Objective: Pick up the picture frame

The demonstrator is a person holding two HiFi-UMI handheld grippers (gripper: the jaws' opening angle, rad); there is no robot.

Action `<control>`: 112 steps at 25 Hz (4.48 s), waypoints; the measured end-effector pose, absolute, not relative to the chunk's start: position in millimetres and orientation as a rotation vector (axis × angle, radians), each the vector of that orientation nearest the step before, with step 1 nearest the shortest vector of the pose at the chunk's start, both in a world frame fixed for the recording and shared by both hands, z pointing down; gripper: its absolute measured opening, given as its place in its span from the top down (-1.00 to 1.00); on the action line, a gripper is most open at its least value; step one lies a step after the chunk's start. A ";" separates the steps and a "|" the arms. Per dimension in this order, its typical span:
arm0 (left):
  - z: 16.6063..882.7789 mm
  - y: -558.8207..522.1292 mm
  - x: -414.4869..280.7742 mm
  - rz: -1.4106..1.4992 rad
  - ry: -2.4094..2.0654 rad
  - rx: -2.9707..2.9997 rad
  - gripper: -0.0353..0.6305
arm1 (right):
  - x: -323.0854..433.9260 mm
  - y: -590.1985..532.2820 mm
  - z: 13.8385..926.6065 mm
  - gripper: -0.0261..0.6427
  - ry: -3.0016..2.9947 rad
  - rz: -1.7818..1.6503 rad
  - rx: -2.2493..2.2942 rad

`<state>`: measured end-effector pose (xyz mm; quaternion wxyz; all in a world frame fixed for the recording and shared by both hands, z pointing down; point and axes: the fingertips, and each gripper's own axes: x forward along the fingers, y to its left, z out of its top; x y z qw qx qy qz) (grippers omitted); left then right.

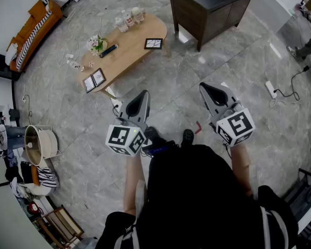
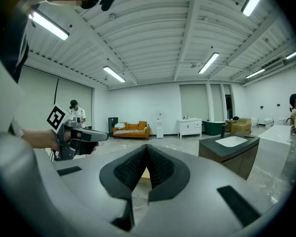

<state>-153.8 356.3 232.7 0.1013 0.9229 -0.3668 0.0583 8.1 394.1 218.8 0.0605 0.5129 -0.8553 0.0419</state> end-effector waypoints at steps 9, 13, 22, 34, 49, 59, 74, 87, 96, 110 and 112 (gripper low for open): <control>236.6 361.8 -140.2 0.196 -1.095 2.724 0.85 | 16.8 404.7 223.7 0.89 -2.605 0.151 1.532; 238.0 364.4 -137.3 0.202 -1.116 2.714 0.85 | 23.5 406.2 227.5 0.89 -2.622 0.196 1.548; 246.4 371.1 -143.3 0.212 -1.128 2.680 0.85 | 26.8 405.6 239.1 0.89 -2.637 0.260 1.586; 269.7 302.6 -160.3 0.197 -1.076 2.657 0.85 | 13.4 346.0 260.6 0.89 -2.541 0.328 1.618; 242.3 124.4 -183.0 0.132 -1.002 2.769 0.85 | -23.2 179.1 230.0 0.88 -2.480 0.208 1.653; 262.1 65.6 -189.0 0.175 -0.997 2.721 0.85 | -32.7 128.4 243.5 0.88 -2.461 0.284 1.620; 267.3 -29.3 -129.7 0.280 -1.285 2.585 0.85 | 34.1 -6.8 253.8 0.88 -2.645 0.337 1.343; 330.5 -93.8 -48.6 0.545 -1.509 2.366 0.85 | 101.0 -98.8 293.6 0.88 -2.717 0.470 0.987; 432.0 -118.4 -31.7 0.729 -1.390 2.330 0.85 | 98.4 -125.8 383.1 0.88 -2.643 0.710 0.916; 626.2 -151.2 -39.6 1.015 -1.274 2.349 0.64 | 66.0 -141.7 491.7 0.88 -2.499 0.811 0.835; 650.6 -154.6 -39.8 1.067 -1.274 2.378 0.61 | 61.9 -142.8 506.6 0.88 -2.484 0.816 0.826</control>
